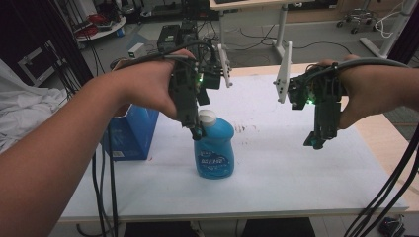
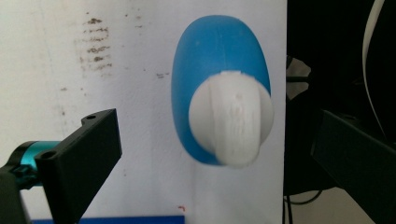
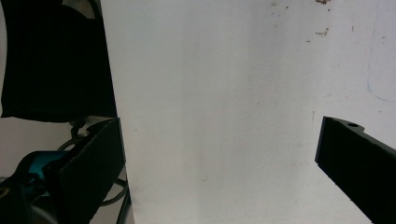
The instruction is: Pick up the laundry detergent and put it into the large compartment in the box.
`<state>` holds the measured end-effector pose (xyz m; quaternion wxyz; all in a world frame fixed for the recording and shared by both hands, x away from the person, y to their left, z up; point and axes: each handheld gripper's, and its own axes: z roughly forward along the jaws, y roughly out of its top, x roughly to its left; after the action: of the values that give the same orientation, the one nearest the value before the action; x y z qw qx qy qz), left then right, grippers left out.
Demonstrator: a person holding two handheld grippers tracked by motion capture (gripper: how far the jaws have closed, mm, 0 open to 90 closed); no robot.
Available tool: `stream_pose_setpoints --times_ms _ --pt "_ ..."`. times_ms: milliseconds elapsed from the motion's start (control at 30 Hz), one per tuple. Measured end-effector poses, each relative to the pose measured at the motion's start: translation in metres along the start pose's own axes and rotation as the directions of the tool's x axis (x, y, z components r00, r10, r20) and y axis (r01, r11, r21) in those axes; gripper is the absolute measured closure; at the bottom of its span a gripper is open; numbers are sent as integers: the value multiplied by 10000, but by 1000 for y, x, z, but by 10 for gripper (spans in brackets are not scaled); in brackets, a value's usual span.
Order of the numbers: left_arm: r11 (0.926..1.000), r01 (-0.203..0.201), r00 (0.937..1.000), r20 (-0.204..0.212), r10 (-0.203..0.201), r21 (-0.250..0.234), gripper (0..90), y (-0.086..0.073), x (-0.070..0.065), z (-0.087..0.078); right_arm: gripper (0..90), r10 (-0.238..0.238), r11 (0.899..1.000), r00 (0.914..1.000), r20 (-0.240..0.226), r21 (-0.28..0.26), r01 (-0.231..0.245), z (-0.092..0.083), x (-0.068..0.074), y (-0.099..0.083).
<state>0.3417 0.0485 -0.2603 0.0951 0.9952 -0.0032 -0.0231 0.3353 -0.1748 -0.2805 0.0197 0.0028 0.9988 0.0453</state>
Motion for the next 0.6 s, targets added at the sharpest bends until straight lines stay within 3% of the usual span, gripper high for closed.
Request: stream_pose_setpoints --times_ms 600 --pt "9956 -103 9999 -70 110 936 17 17 -3 29 7 97 10000 9999 38 -18 -97 2 0 -5"
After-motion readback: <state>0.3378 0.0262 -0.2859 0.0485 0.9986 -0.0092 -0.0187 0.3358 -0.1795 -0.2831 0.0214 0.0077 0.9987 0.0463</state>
